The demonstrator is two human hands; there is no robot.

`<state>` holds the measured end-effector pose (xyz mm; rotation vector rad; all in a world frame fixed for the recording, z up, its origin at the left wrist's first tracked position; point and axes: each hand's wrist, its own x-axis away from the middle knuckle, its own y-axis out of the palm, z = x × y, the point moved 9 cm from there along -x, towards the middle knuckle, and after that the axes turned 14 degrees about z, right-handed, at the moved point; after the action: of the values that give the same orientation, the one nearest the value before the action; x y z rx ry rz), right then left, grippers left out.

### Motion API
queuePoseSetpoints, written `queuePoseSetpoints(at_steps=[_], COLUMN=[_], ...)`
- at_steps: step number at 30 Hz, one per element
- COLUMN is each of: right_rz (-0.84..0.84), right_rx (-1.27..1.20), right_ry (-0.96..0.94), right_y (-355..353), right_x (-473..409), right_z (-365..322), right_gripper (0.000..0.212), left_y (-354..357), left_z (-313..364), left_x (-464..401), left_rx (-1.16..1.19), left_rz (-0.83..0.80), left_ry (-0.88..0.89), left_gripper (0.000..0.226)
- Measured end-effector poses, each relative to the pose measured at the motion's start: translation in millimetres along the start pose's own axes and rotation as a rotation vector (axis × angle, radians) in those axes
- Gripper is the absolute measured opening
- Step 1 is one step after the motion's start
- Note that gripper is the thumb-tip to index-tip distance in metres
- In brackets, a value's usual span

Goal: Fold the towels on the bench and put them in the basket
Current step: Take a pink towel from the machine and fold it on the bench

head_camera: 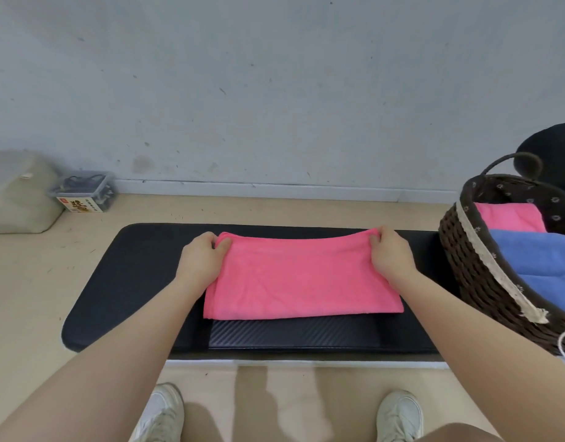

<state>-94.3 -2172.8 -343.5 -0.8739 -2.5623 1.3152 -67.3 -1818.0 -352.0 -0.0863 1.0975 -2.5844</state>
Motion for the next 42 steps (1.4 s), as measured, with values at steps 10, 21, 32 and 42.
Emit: queuePoseSetpoints(at_steps=[10,21,32,42], right_rz=[-0.054,-0.118,-0.118,-0.565], right_rx=[-0.144,0.019,0.228,0.152], right_ry=[0.047,0.037,-0.611,-0.788], right_y=[-10.2,-35.5,-9.9,81.7], right_x=[7.1,57.6,107.3,141.9], right_z=[3.7,35.6,-69.8,-137.7], right_gripper=[0.041,0.007,0.057,0.031], left_y=[-20.5,-22.0,1.4,-7.6], left_z=[-25.7,-29.1,14.9,10.7], left_x=[24.6,94.7,121.7,93.8], left_rx=[0.234,0.370,0.176,0.150], left_rz=[0.055,-0.125,-0.377,-0.191], left_ry=[-0.206,-0.248,0.096,0.213], left_gripper=[0.032,0.051,0.017,0.031])
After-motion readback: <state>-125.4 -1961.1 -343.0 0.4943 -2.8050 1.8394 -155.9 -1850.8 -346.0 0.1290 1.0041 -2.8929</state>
